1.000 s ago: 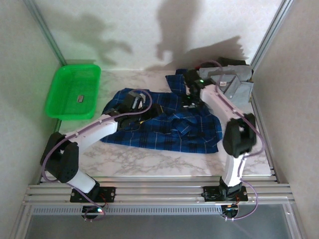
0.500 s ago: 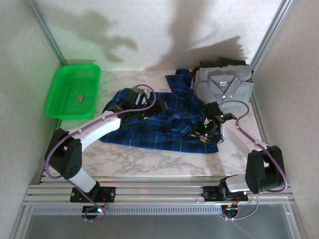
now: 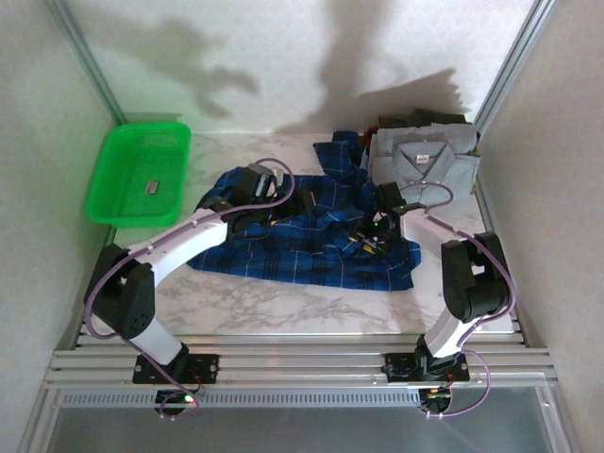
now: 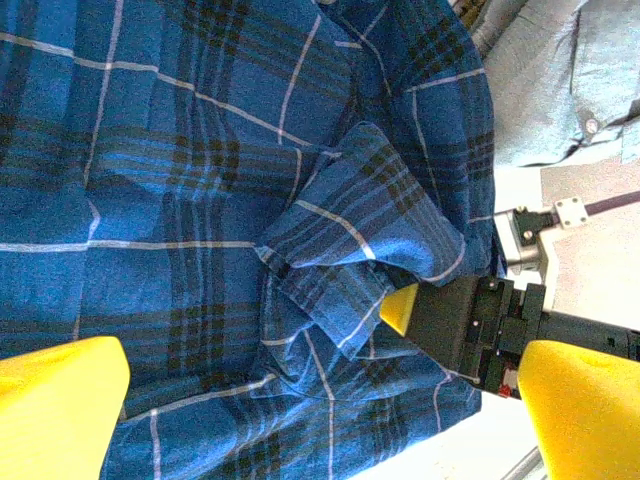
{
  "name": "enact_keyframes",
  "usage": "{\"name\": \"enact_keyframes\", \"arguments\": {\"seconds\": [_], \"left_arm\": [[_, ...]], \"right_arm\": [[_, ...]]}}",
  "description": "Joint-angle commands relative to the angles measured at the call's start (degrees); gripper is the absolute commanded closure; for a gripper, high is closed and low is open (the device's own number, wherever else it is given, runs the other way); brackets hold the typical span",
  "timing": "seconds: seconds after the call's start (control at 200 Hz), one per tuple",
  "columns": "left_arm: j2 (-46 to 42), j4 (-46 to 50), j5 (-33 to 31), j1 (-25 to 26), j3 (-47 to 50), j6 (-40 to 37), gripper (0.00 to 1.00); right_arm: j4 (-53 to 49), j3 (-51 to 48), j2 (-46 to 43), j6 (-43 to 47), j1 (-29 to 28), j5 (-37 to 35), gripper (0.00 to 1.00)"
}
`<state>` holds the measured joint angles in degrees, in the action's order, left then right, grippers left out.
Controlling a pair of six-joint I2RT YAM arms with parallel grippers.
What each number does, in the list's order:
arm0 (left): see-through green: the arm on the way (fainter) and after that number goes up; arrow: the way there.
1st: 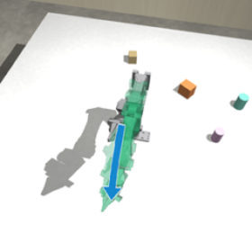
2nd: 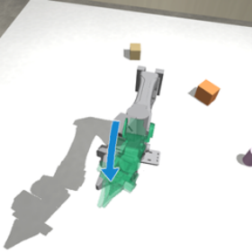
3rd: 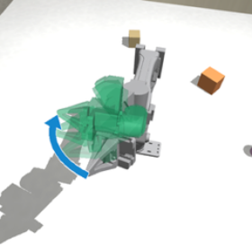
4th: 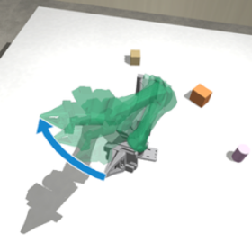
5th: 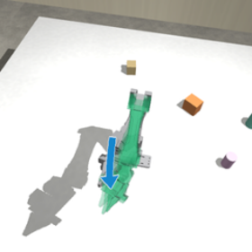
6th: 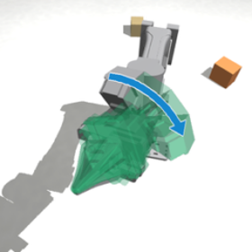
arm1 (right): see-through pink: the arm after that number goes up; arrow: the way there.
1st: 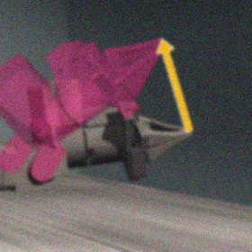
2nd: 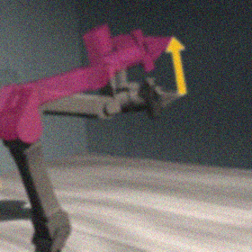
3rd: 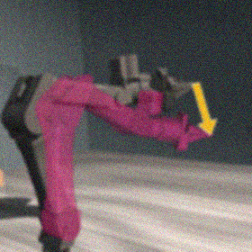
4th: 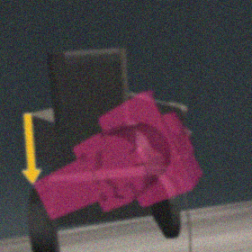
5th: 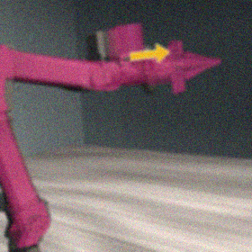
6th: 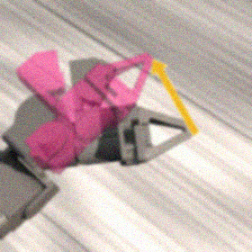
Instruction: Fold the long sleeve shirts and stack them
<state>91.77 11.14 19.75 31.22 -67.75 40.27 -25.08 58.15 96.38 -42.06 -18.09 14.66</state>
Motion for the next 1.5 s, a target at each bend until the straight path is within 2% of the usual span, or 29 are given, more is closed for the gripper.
{"name": "enact_keyframes", "arguments": {"seconds": [0.0,0.19,0.415,0.631,0.956,1.196,1.496], "left_arm": [[-1.46,0.95,-0.41,-0.67,1.19,-1.16,0.0],[-1.56,0.83,-0.09,-0.67,2.43,-0.77,0.01],[-2.83,-1.07,0.08,-0.46,7.44,1.92,0.01],[-4.86,-2.16,-1.54,-0.46,15.17,4.74,0.01],[-1.75,-4.78,-1.69,-0.46,19.59,6.75,0.0],[-0.53,-5.05,-1.39,-0.46,19.41,6.44,0.0],[0.94,-5.47,-0.79,-0.46,19.85,6.33,0.0]], "right_arm": [[-0.32,3.3,2.41,-0.36,-0.12,-2.4,0.56],[-1.02,5.25,4.52,-0.62,-0.19,-4.9,0.63],[-1.89,7.74,5.15,-0.9,-0.12,-6.21,0.83],[-7.87,12.67,0.12,2.72,-0.12,-7.3,1.0],[-12.34,22.09,3.02,9.93,-0.11,-7.71,1.0],[-9.89,28.54,4.12,16.74,-0.39,-5.6,1.0],[-11.83,45.3,9.81,29.89,-3.29,-13.46,1.0]]}}
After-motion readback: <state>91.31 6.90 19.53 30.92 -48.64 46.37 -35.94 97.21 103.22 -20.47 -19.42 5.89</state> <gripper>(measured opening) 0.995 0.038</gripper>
